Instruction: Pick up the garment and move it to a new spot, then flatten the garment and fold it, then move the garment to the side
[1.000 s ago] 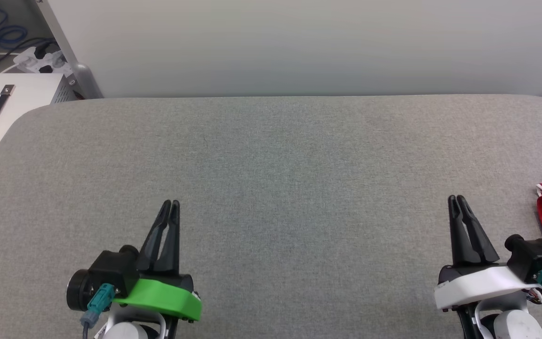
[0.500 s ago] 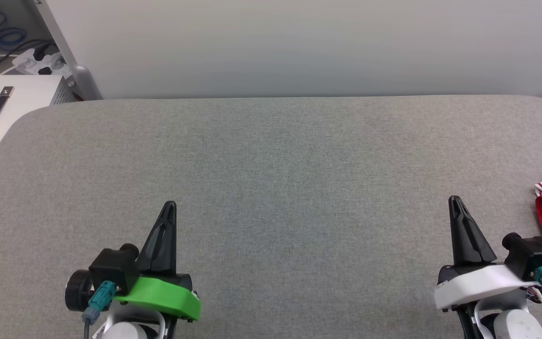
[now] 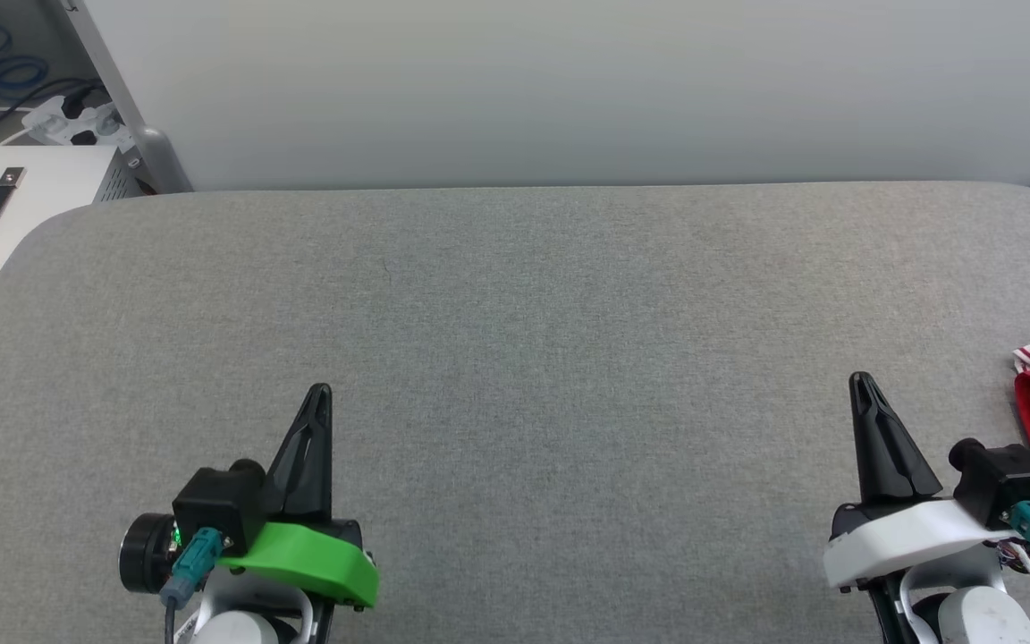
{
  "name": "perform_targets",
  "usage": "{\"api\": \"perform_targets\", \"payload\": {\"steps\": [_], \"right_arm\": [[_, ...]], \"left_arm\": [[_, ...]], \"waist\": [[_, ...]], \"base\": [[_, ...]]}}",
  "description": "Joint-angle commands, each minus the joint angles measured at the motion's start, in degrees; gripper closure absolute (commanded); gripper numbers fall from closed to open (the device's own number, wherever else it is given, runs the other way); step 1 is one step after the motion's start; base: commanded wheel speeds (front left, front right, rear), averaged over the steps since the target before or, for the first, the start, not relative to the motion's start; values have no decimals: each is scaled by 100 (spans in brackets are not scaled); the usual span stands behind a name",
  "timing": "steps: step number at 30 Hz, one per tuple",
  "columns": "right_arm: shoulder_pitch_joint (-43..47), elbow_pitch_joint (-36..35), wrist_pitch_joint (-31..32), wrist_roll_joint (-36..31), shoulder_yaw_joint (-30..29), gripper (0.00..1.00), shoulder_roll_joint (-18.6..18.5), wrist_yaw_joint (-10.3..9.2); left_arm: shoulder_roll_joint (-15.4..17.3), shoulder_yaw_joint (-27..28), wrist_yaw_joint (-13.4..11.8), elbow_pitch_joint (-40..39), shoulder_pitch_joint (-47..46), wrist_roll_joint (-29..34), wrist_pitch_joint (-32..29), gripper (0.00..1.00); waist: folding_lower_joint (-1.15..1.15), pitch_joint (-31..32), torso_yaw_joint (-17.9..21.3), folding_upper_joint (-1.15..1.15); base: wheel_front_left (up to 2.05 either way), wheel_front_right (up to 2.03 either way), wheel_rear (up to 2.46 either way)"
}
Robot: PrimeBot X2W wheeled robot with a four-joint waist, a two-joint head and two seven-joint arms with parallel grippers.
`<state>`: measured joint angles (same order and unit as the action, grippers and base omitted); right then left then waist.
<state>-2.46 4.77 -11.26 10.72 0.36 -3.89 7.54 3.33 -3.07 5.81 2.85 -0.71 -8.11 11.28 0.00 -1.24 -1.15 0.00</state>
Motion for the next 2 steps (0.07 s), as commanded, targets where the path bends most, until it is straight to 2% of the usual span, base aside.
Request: {"api": "perform_targets", "payload": {"steps": [1,2], "right_arm": [[59,-42,43,-72,1,100,22,-1],[62,-48,55,-84,1,100,23,-1]], "left_arm": [[-11,35,-30,-37,18,58,-30,100],[-12,38,-36,-40,18,67,-43,100]], "waist": [[0,2,1,0],[0,3,3,0]], "base": [[0,0,0],[0,0,0]]}}
